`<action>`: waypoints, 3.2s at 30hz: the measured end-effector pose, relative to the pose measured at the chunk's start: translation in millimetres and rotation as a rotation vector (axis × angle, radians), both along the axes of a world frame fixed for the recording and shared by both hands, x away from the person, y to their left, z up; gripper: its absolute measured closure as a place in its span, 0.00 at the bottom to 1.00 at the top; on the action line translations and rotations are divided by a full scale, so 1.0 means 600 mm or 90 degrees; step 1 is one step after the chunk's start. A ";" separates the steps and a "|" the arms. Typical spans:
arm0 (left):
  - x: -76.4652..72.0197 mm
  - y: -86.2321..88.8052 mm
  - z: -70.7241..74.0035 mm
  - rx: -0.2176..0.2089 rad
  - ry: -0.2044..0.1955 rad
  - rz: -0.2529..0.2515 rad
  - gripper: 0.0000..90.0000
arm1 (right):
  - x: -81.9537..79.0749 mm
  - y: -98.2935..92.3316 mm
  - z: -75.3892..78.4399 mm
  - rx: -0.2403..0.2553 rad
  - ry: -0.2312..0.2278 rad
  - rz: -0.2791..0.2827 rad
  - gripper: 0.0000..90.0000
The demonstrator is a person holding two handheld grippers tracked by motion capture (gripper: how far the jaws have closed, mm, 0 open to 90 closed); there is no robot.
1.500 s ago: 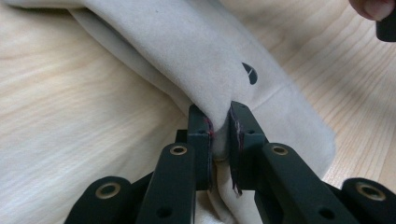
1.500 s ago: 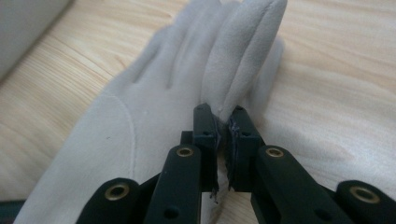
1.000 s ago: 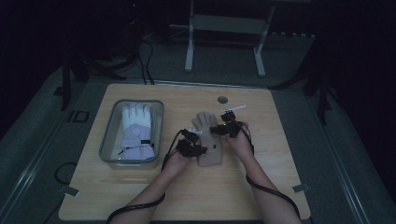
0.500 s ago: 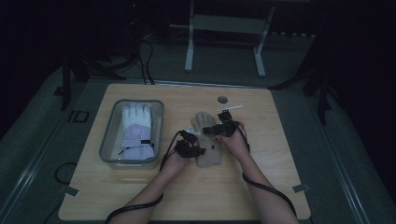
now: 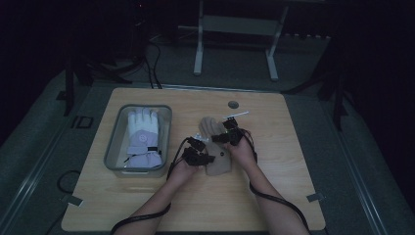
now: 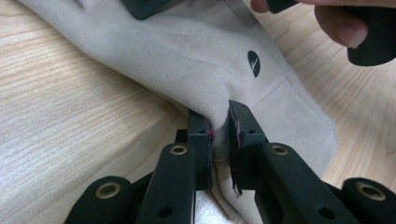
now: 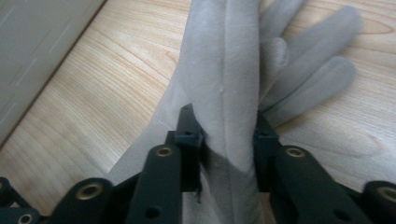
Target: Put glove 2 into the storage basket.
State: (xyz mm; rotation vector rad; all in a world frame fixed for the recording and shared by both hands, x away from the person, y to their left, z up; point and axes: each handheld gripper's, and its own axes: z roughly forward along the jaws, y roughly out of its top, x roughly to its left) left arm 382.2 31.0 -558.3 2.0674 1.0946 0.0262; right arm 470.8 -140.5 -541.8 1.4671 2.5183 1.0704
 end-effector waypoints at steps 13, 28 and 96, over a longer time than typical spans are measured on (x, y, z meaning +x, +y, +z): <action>-0.005 0.021 0.065 -0.018 -0.043 0.013 0.91 | -0.012 0.006 0.076 0.012 -0.066 -0.006 0.83; -0.024 0.098 0.156 -0.015 -0.089 0.051 0.91 | -0.015 0.073 0.176 0.042 -0.108 0.028 0.83; -0.092 0.376 0.136 0.021 -0.063 0.193 0.34 | -0.007 0.311 0.164 0.029 -0.145 0.208 0.19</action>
